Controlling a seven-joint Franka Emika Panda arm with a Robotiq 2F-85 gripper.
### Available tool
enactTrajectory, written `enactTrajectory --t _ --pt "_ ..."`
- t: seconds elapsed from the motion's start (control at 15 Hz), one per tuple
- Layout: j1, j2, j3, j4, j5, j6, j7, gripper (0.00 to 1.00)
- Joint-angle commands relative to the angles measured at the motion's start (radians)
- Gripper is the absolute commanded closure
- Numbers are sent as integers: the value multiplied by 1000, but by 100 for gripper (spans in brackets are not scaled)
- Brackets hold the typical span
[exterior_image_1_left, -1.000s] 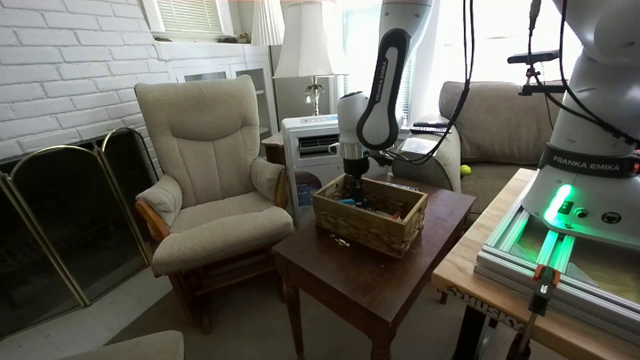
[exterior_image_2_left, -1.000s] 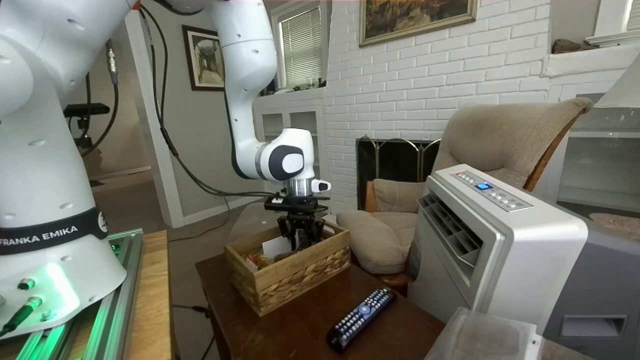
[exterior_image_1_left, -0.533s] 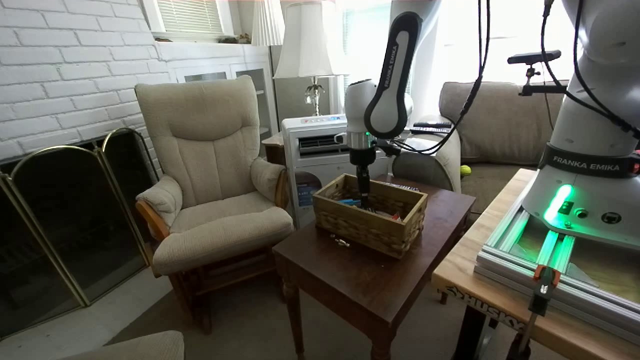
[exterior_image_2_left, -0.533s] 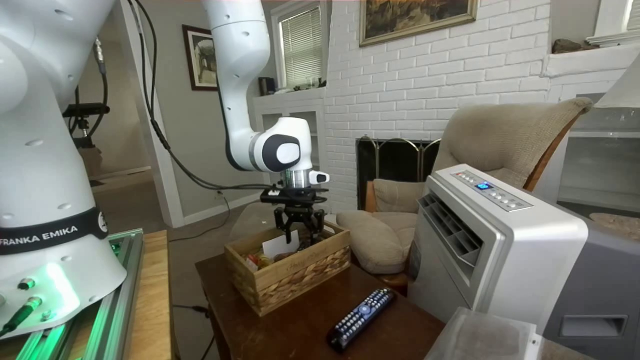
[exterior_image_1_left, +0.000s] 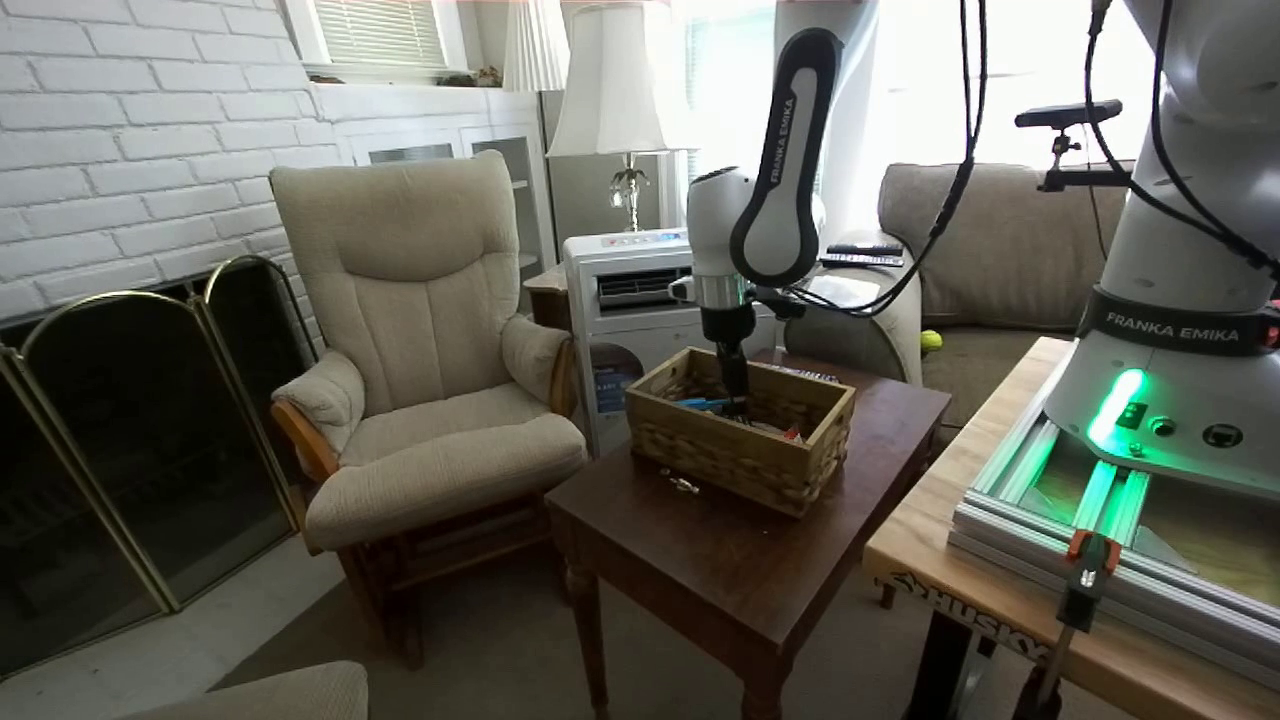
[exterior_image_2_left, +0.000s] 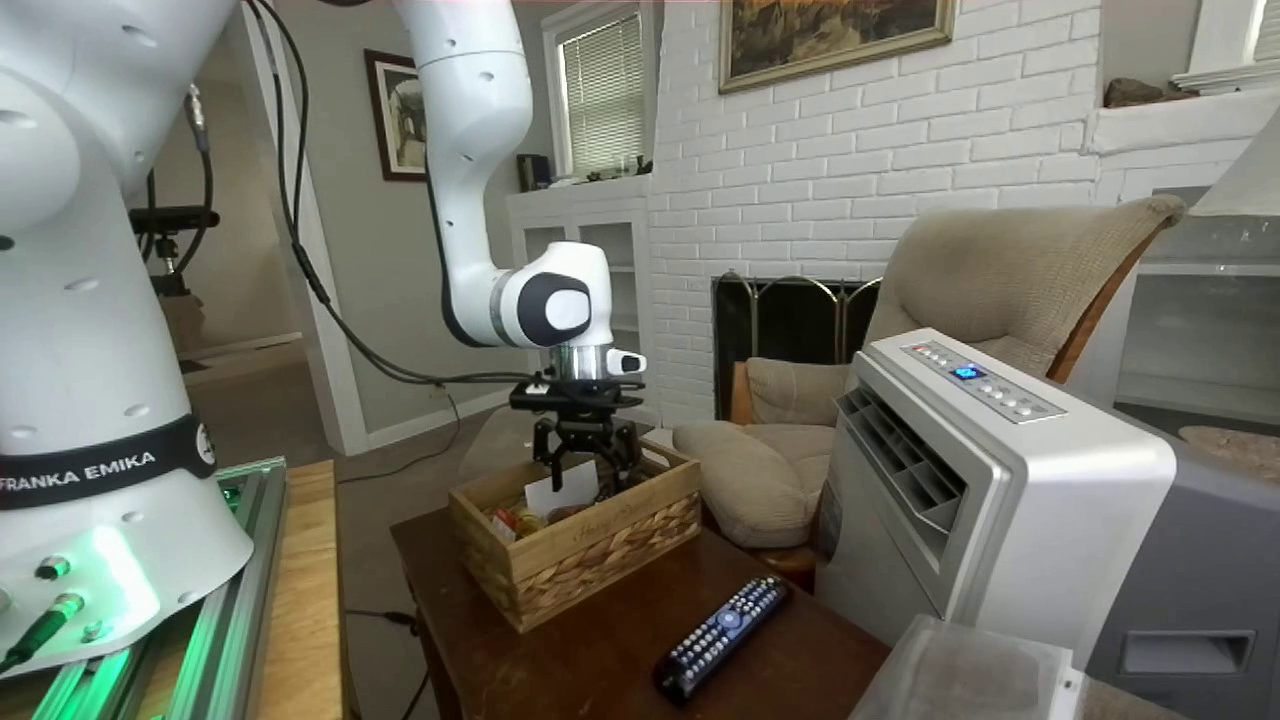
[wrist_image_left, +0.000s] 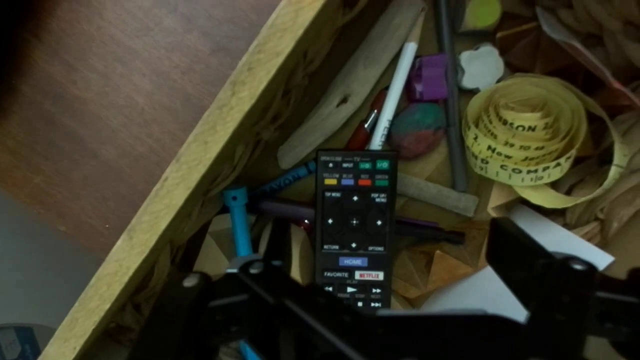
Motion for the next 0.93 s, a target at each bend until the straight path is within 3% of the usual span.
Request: enactTrajectory --t 0.0,0.87 --pt "38 33 -28 32 -41 -30 40 0" --pt "136 210 -102 159 -33 90 87 0"
